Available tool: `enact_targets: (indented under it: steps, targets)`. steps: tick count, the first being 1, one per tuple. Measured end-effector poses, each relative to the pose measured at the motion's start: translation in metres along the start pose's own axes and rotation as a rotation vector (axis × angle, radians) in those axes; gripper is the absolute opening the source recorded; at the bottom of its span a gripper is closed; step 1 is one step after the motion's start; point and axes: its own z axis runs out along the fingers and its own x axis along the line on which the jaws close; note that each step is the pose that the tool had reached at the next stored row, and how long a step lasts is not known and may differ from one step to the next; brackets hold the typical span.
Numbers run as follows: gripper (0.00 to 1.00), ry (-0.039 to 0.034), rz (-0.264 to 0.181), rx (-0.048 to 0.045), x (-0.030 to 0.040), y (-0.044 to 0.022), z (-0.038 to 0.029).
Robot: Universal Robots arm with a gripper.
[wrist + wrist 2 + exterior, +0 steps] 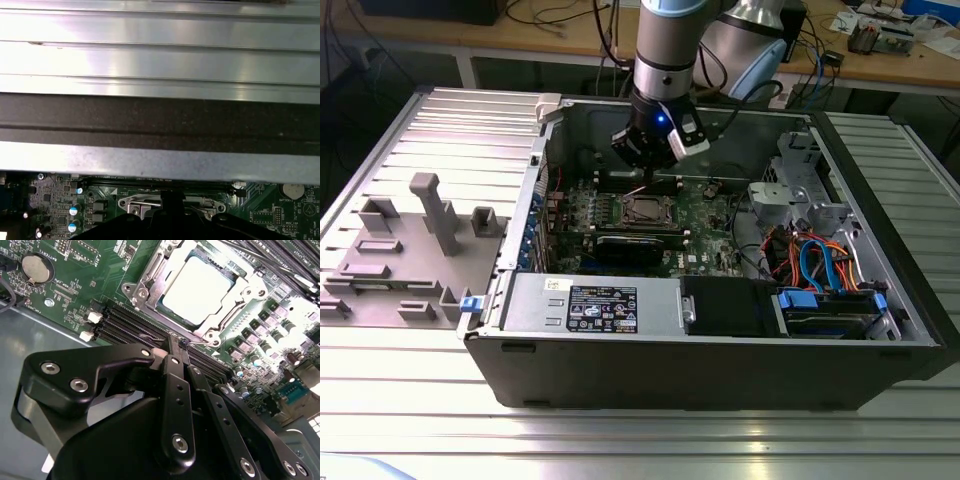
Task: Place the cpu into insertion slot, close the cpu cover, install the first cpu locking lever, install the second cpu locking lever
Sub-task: 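Install the first cpu locking lever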
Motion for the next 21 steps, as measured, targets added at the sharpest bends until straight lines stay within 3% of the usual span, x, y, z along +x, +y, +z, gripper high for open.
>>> enact_targets:
  steps: [21]
  targets:
    - [0.11,0.0000,0.000,-0.0004,-0.0099,-0.0008,0.0097]
